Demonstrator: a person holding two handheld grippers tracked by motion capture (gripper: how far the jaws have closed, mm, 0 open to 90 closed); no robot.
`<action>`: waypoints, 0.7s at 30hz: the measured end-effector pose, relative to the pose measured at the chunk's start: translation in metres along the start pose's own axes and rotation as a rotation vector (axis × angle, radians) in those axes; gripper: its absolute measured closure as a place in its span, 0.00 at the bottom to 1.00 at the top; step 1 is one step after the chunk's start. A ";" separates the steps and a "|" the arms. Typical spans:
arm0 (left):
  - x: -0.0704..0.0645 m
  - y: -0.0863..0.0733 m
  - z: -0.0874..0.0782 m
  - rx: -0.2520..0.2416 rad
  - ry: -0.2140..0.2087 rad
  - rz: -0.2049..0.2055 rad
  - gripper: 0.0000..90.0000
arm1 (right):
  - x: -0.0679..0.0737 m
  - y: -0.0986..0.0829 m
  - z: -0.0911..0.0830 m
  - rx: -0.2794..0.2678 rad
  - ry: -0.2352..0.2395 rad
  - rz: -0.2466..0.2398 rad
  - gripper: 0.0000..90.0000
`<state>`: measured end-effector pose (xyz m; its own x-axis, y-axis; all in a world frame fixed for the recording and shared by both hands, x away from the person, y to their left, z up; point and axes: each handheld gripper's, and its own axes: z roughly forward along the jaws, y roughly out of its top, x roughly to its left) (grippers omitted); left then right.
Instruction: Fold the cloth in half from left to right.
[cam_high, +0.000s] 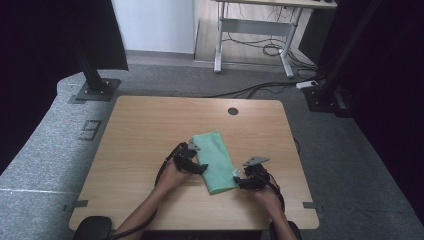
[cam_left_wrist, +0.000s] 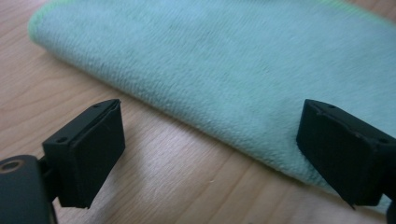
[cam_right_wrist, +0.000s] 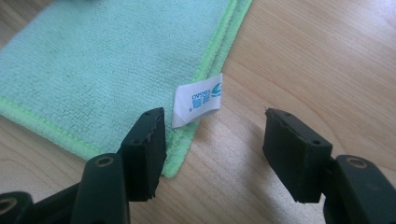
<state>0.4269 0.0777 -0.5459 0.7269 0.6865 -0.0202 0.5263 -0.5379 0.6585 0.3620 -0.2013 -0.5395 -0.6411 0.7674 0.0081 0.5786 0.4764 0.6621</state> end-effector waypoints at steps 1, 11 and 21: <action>0.001 -0.001 0.001 -0.002 -0.003 -0.010 0.07 | 0.000 -0.001 0.000 -0.001 0.008 0.004 0.44; 0.011 -0.006 -0.004 -0.004 0.023 -0.024 0.05 | 0.017 0.001 0.003 -0.009 0.052 -0.032 0.45; 0.026 -0.014 -0.011 -0.004 0.042 -0.047 0.05 | 0.039 0.009 0.013 -0.027 0.081 -0.066 0.44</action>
<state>0.4334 0.1084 -0.5474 0.6820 0.7311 -0.0193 0.5578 -0.5030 0.6602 0.3489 -0.1619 -0.5424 -0.7167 0.6969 0.0238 0.5204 0.5119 0.6834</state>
